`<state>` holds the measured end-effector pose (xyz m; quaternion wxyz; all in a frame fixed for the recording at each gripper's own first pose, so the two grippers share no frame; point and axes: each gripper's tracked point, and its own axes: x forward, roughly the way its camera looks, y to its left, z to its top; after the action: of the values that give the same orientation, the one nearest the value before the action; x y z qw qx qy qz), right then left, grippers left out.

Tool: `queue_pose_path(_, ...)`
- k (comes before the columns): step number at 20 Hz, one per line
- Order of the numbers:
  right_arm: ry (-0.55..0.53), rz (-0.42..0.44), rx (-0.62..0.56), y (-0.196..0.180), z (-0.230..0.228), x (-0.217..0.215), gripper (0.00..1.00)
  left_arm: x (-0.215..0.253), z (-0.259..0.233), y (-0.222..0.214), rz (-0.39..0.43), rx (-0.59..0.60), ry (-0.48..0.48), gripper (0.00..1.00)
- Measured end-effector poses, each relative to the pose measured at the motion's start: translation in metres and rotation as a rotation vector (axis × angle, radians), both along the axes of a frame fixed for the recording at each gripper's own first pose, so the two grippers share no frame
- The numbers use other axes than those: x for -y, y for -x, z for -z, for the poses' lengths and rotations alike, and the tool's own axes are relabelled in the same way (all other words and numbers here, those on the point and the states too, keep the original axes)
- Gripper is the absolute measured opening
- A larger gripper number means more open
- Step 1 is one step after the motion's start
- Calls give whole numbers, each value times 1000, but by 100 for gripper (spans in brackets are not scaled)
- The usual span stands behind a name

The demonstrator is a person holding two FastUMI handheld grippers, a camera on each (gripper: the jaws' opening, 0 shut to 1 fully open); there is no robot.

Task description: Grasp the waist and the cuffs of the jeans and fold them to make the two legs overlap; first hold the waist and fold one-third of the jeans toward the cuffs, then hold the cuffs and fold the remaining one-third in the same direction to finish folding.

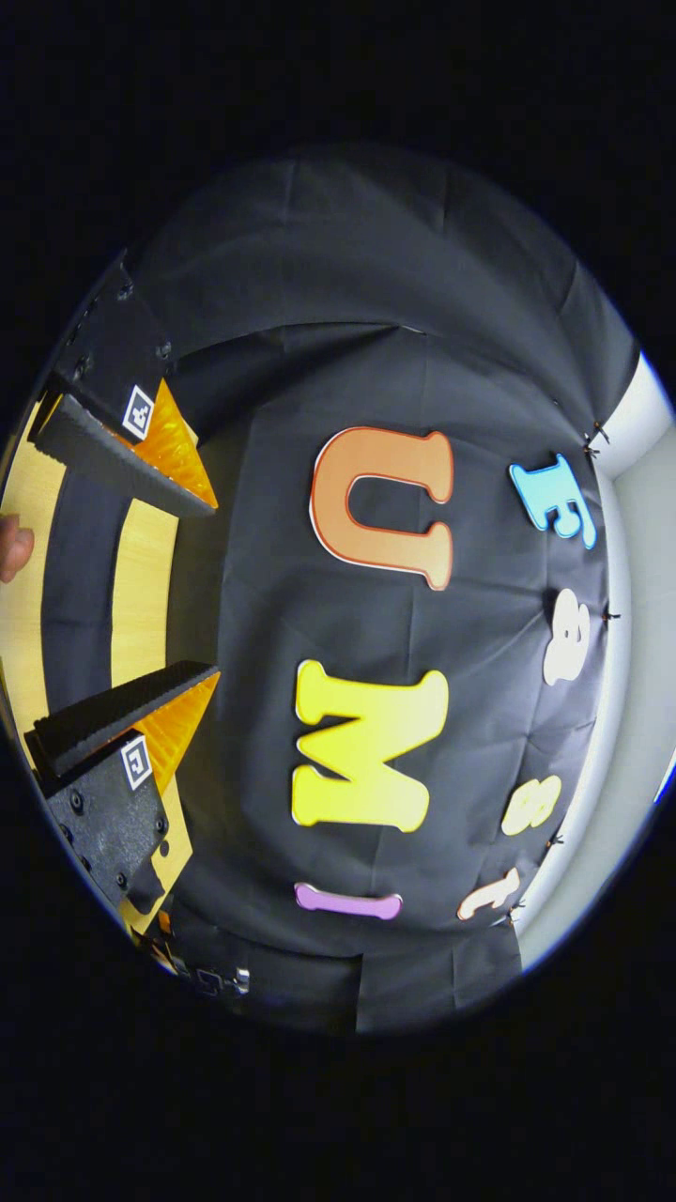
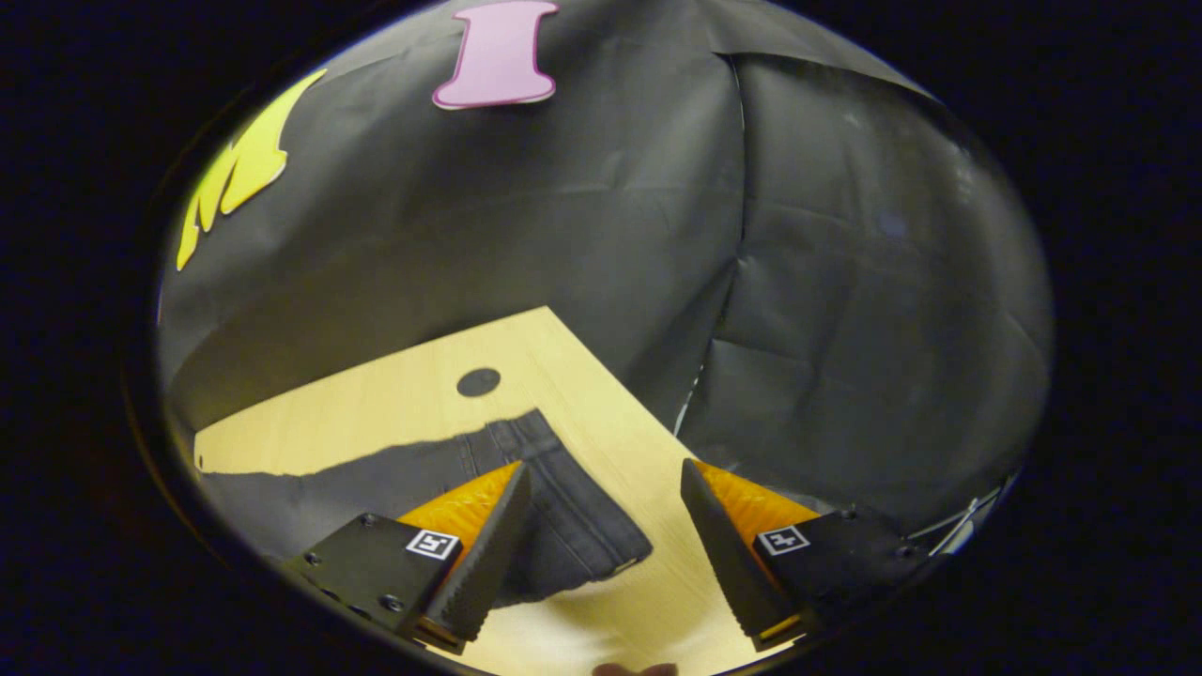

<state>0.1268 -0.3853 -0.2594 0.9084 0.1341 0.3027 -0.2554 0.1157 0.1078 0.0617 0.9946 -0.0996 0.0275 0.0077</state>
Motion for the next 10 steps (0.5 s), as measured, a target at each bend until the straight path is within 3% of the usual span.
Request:
queue_pose_path(1, -26, 6, -6, 0, 4, -7, 99, 5, -3, 13, 4, -5, 0, 98)
queue_pose_path(3, -76, 1, -26, 1, 21, -18, 94, 10, -11, 30, 5, -5, -5, 98)
queue_pose_path(4, -110, 3, -55, 2, 31, -21, 99, 11, -13, 37, 1, -5, -4, 98)
queue_pose_path(6, -179, 72, -67, 5, 50, -17, 100, 9, -17, 48, -8, -9, 3, 98)
queue_pose_path(9, -324, 204, -53, 5, 54, -20, 94, -3, -21, 59, -40, -12, 14, 100)
queue_pose_path(10, -333, 218, -55, 3, 55, -20, 86, -6, -23, 62, -45, -13, 22, 98)
